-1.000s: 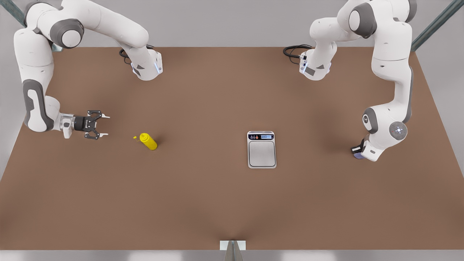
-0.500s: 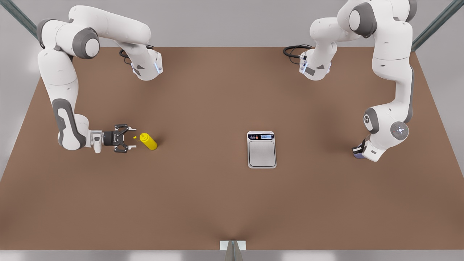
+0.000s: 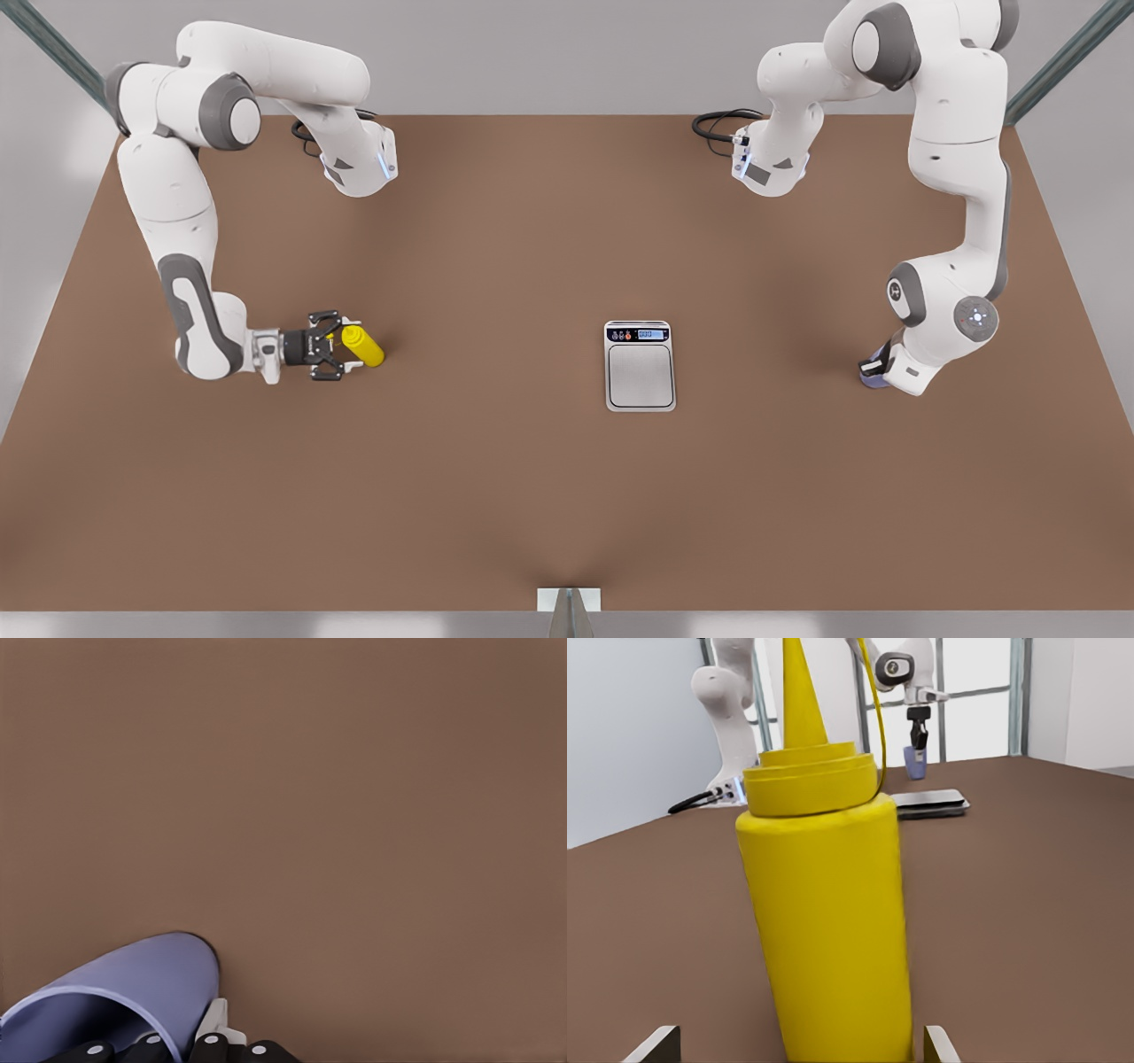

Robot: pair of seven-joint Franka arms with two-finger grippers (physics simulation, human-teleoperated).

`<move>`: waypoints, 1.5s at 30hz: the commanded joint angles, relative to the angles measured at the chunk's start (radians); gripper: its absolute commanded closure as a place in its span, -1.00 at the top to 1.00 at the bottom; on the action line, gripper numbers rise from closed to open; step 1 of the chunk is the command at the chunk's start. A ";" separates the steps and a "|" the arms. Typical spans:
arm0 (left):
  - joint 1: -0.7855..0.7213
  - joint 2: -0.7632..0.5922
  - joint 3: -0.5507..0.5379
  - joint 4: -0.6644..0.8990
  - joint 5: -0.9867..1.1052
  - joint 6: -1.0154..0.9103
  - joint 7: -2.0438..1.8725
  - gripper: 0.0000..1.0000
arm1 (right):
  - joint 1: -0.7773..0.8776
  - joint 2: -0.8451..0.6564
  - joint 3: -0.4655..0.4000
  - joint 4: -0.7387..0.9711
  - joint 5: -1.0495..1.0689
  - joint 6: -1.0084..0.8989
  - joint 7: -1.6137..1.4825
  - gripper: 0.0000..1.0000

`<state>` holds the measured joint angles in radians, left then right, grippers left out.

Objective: Move cup to the weight, pick up sauce bottle, pour sauce

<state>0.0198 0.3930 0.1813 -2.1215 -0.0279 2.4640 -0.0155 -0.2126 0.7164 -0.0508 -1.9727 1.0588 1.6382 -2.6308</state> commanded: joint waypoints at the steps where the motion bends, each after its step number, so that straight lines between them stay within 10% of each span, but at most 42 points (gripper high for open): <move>1: 0.000 0.000 0.000 0.000 -0.023 -0.002 0.003 -0.56 | 0.004 0.000 0.000 0.000 0.003 0.002 0.000 1.00; 9: -0.009 -0.055 -0.049 0.003 -0.046 -0.033 -0.040 -0.57 | 0.035 0.006 0.002 0.000 0.038 0.020 0.002 1.00; 11: -0.011 -0.066 -0.105 0.003 -0.046 -0.042 -0.107 -0.57 | 0.036 0.006 0.002 0.002 0.040 0.020 0.003 0.44; 22: -0.207 -0.025 -0.267 0.109 -0.044 -0.048 -0.603 -0.56 | 0.045 0.008 0.002 0.008 0.059 0.020 0.011 0.14; 45: -0.540 0.153 -0.255 0.396 0.031 -0.146 -1.130 -0.56 | 0.177 -0.063 0.002 0.233 0.063 0.143 0.518 0.09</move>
<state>-0.5197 0.5460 -0.0722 -1.7256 0.0276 2.3157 -1.1442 -0.0353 0.6535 -0.0492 -1.7395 1.1206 1.7806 -2.1067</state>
